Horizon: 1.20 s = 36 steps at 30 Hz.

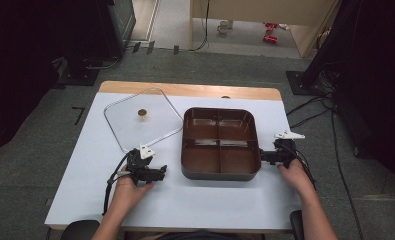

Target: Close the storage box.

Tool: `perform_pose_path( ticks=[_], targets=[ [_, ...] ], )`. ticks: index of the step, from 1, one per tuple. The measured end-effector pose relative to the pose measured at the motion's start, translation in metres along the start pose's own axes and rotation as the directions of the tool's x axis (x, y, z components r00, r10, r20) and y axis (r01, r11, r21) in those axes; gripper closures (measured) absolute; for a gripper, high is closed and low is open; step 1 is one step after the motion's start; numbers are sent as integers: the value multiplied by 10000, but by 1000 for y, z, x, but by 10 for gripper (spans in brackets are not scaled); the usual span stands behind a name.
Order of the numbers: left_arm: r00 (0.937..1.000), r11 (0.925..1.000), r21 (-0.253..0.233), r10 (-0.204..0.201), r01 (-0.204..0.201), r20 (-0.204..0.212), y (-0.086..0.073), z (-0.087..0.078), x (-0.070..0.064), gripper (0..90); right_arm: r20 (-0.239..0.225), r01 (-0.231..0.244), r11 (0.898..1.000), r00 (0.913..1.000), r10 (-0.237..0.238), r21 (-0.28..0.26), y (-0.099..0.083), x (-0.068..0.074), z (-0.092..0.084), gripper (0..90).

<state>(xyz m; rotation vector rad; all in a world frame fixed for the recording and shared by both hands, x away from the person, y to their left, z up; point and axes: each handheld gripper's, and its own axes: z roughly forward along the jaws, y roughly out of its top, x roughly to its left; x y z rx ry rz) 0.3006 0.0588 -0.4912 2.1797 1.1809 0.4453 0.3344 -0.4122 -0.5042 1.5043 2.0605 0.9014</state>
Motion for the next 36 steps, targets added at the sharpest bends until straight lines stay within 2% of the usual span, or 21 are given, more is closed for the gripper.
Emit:
perform_pose_path(
  ticks=[10,14,18,19,21,24,28,32,36],
  targets=[
    [10000,9998,206,45,-46,29,3,0,0,133,9,4,10000,10000,-4,2,0,0,0,86],
    [9996,9989,394,256,-261,116,5,-2,-1,164,8,6,10000,10000,-6,1,0,0,0,86],
    [9973,9970,257,732,-730,-55,7,-4,-2,214,8,2,10000,10000,-2,3,0,0,0,86],
    [9973,9971,209,733,-733,-13,8,-5,-2,219,9,7,10000,10000,-7,2,0,0,0,86],
    [9987,9989,94,455,-457,228,9,-7,0,222,8,7,10000,10000,-7,3,0,0,0,86],
    [9986,9992,-112,381,-377,379,11,-11,2,237,8,5,10000,10000,-5,3,0,0,0,86],
    [9964,9997,-200,181,-165,823,14,-12,6,237,11,9,10000,10000,-9,3,0,0,0,86],
    [9959,9996,-247,129,-107,898,18,-14,9,237,12,11,10000,10000,-11,5,0,0,0,86],
    [9972,9993,-353,104,-78,739,26,-16,13,247,12,10,10000,10000,-10,5,0,0,0,86]
  ],
)
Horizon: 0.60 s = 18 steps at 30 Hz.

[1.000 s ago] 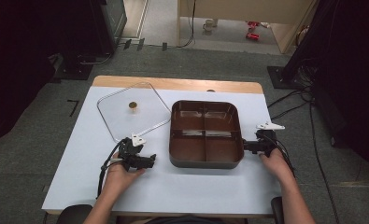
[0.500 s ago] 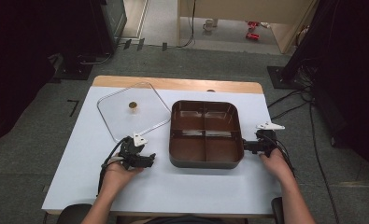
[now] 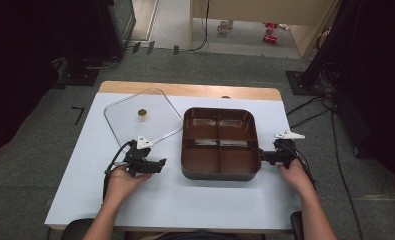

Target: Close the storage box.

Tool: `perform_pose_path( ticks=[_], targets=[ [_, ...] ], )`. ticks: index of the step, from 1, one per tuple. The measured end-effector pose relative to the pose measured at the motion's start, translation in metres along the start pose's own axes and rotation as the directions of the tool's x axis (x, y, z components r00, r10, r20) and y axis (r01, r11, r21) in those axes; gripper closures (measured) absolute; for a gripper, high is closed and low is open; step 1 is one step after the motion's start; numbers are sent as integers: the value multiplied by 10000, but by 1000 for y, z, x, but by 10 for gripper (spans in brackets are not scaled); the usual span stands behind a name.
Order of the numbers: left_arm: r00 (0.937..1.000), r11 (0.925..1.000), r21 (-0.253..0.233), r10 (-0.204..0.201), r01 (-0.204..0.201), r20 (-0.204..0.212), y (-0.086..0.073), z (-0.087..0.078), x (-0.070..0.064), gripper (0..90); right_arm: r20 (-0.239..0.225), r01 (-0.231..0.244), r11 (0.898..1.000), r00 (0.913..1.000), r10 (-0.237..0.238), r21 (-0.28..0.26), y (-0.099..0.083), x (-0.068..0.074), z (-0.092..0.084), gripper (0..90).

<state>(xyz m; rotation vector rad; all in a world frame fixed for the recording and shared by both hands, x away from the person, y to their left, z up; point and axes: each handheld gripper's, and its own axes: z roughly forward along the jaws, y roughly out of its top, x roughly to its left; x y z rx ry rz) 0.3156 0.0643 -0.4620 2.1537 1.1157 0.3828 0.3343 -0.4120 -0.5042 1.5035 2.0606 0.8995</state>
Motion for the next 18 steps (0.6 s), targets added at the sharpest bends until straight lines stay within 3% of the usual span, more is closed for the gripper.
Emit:
perform_pose_path(
  ticks=[8,18],
  targets=[
    [9999,9999,-94,-75,73,-144,14,3,13,256,3,8,10000,10000,-8,1,0,0,0,86],
    [9997,9980,-576,-247,249,40,27,8,27,263,0,6,10000,10000,-6,4,0,0,0,86]
  ],
)
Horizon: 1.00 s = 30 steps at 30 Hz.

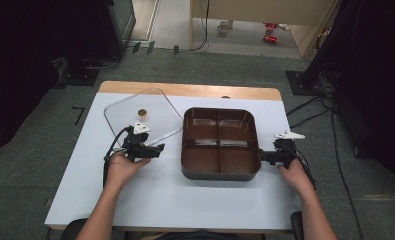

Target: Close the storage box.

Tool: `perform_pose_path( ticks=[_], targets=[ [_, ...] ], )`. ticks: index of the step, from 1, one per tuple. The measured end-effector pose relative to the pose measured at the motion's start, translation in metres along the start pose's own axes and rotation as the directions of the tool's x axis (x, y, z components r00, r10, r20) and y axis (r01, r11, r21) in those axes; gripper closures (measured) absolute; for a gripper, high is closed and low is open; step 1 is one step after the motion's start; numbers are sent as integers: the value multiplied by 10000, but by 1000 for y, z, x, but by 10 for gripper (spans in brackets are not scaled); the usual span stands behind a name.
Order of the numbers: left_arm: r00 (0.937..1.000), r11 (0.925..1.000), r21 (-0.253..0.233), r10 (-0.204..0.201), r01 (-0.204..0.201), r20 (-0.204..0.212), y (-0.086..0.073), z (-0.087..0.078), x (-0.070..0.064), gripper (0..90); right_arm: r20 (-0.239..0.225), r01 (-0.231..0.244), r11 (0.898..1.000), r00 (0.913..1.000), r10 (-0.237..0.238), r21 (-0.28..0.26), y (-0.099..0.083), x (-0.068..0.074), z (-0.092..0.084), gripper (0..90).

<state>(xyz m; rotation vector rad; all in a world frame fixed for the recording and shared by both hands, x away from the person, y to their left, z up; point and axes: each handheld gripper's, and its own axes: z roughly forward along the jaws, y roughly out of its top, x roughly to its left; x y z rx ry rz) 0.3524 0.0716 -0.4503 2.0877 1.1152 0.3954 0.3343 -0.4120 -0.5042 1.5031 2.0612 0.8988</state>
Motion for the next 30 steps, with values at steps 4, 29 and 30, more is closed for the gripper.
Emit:
perform_pose_path(
  ticks=[4,29,30],
  targets=[
    [9988,9992,-112,-374,378,306,5,2,7,292,0,1,10000,10000,-1,4,0,0,0,86],
    [9982,9981,-220,-573,569,-147,31,15,47,324,20,11,10000,10000,-11,-13,0,0,0,86],
    [9979,9977,-247,-632,628,-169,32,16,49,324,20,-5,10000,10000,5,-6,0,0,0,86]
  ],
)
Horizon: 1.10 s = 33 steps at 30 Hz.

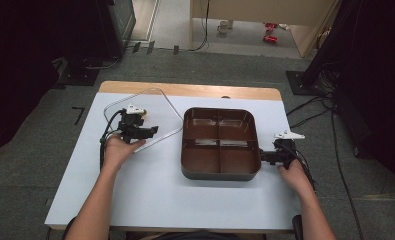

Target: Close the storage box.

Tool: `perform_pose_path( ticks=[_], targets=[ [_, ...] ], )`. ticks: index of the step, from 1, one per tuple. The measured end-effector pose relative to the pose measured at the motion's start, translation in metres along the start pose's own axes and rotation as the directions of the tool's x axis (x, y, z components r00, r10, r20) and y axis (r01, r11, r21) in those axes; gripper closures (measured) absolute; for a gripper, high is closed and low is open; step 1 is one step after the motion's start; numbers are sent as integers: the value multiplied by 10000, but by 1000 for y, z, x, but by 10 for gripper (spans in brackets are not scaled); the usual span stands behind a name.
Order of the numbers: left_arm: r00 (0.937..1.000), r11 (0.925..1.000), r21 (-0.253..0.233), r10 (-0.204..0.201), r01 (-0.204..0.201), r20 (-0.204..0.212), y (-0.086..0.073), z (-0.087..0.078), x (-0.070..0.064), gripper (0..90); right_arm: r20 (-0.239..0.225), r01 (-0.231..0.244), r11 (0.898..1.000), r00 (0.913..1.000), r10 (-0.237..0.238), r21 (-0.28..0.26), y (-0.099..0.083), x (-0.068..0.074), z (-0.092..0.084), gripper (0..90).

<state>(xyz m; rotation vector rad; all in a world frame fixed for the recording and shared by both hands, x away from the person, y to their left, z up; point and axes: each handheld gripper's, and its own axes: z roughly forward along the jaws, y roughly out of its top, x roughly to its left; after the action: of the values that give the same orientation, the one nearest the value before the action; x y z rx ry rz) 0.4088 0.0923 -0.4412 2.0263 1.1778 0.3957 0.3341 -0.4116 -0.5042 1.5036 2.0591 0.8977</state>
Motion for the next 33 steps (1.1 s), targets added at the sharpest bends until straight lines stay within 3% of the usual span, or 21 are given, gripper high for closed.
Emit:
perform_pose_path(
  ticks=[14,16,21,24,29,33],
  targets=[
    [9974,9990,-206,-409,397,-586,11,24,38,344,1,28,10000,10000,-28,-6,0,0,0,86],
    [9973,9982,-266,-553,541,-492,13,27,43,378,3,26,10000,10000,-26,-5,0,0,0,86],
    [9944,9989,-230,-424,403,-970,17,38,50,396,3,22,10000,10000,-22,-6,0,0,0,86],
    [9926,9982,-265,-559,533,-1078,14,45,54,405,3,23,10000,10000,-23,-6,0,0,0,86],
    [9915,9972,56,-740,750,-1069,8,53,59,479,3,23,10000,10000,-23,-4,0,0,0,86],
    [9924,9971,-18,-757,759,-968,6,57,59,531,3,25,10000,10000,-25,-4,0,0,0,86]
  ],
)
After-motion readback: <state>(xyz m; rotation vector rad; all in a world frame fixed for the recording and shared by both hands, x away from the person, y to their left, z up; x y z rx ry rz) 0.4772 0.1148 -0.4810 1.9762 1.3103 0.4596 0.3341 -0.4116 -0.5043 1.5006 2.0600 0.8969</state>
